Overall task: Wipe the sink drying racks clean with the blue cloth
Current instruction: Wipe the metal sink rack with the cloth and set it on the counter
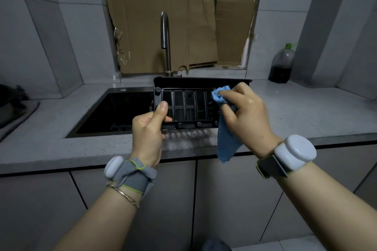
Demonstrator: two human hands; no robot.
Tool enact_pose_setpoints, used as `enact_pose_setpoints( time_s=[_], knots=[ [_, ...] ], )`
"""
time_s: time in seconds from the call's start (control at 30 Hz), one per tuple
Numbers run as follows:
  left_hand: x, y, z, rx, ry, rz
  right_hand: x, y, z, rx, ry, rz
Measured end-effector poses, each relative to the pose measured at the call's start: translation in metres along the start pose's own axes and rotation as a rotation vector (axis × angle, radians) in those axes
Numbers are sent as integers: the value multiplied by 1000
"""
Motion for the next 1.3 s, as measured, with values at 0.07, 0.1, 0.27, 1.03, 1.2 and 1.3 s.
enact_pose_setpoints(
  time_s=[0.07,0.1,0.27,1.03,1.2,1.3],
  knots=[
    [0,3,-5,-33,-19,5,6,-7,3,33,-5,-59],
    [0,4,-7,-52,-26,11,10,-12,6,63,-4,-88],
    [1,3,-4,-22,-4,8,10,-15,7,113,-15,-102],
    [-2,4,-8,-45,-69,-3,-5,-4,-1,133,-87,-2],
    [1,4,-11,-61,-66,-8,0,-22,4,198,-66,-47],
    [0,3,-9,-43,-60,-16,-5,-15,1,165,-61,-10]
  ],
)
Point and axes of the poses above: each hand's wrist, its own y-axis towards the middle knuckle, its own z-axis out of the palm, x = y × z, the point moved 10 cm from there along y, towards the middle knuckle, and after that the axes turned 4 degrees about x, right-handed, at the moved point
